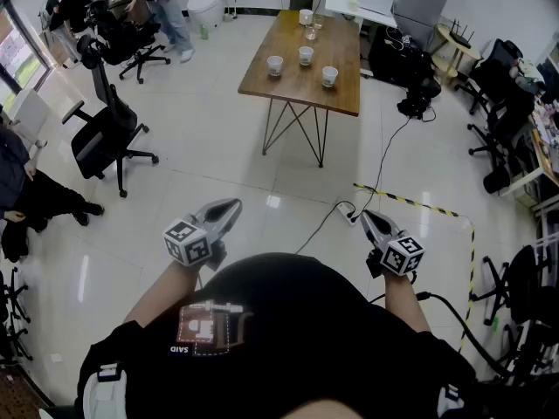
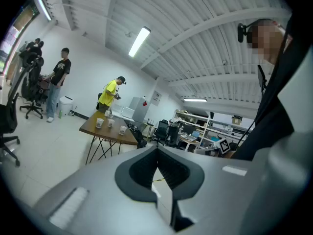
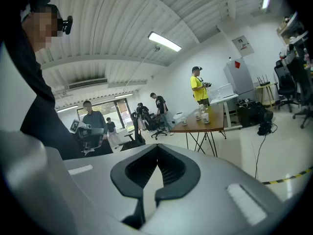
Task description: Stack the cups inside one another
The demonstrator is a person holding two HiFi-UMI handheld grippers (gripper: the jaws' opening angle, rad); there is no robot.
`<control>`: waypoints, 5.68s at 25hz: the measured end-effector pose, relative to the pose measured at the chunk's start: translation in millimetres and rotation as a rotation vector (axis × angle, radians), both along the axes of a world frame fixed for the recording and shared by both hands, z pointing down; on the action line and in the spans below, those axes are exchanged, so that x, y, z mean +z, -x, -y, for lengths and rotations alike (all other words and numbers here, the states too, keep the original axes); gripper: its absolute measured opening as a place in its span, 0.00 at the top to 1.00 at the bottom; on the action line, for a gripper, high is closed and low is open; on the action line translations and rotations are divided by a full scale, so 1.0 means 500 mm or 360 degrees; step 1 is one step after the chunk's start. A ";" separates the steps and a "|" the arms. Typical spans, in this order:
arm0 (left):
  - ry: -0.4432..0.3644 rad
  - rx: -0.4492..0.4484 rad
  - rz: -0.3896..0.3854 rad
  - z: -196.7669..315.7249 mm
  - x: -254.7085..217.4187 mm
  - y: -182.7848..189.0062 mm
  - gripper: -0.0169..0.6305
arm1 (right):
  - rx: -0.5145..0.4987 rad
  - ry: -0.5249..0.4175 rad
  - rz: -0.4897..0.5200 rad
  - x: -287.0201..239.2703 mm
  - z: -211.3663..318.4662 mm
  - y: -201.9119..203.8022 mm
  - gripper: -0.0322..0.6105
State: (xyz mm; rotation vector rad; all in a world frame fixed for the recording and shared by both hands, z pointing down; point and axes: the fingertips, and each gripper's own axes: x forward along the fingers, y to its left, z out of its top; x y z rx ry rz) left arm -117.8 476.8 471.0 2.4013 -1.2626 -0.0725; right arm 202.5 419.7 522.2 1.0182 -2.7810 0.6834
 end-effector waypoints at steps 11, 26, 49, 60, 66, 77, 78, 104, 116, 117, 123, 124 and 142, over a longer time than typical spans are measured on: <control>0.0007 -0.0039 -0.0015 0.073 0.008 0.006 0.97 | -0.0030 0.0004 -0.0028 -0.001 0.087 -0.006 0.93; -0.0049 0.0273 0.0006 0.448 0.003 0.228 0.97 | 0.0302 -0.0045 -0.0069 -0.044 0.355 0.179 0.93; -0.0047 -0.0140 0.0088 0.795 -0.005 -0.037 0.97 | -0.0087 -0.0061 -0.0070 -0.021 0.815 -0.077 0.93; -0.0084 0.0006 0.0103 1.001 0.038 0.055 0.97 | 0.0000 -0.0058 -0.0127 0.000 1.000 0.031 0.93; -0.0004 0.0246 0.0133 1.165 0.073 0.138 0.97 | 0.0221 -0.0029 -0.0124 -0.018 1.123 0.132 0.93; -0.0079 0.0561 0.0637 1.326 0.178 0.131 0.92 | 0.0328 0.0080 -0.0145 0.016 1.219 0.115 0.93; -0.0077 0.0599 0.0742 1.333 0.193 0.122 0.90 | 0.0318 0.0081 -0.0137 0.020 1.231 0.105 0.93; 0.0122 0.1350 0.2101 1.436 0.461 0.127 0.95 | 0.0301 0.0158 -0.0158 0.067 1.283 -0.021 0.93; -0.0258 0.1345 0.1968 1.466 0.271 -0.041 0.95 | 0.0330 0.0128 -0.0119 0.067 1.288 -0.032 0.93; -0.0315 0.1360 0.1949 1.469 0.249 -0.073 0.95 | 0.0339 0.0127 -0.0117 0.066 1.287 -0.038 0.93; -0.0597 0.1559 0.1886 1.447 0.185 -0.263 0.95 | 0.0402 0.0129 -0.0117 0.066 1.261 -0.079 0.93; -0.0627 0.1599 0.1892 1.442 0.189 -0.288 0.95 | 0.0415 0.0132 -0.0121 0.067 1.255 -0.089 0.93; -0.0672 0.1535 0.1773 1.477 0.189 -0.399 0.84 | 0.0526 0.0157 -0.0119 0.071 1.216 -0.177 0.93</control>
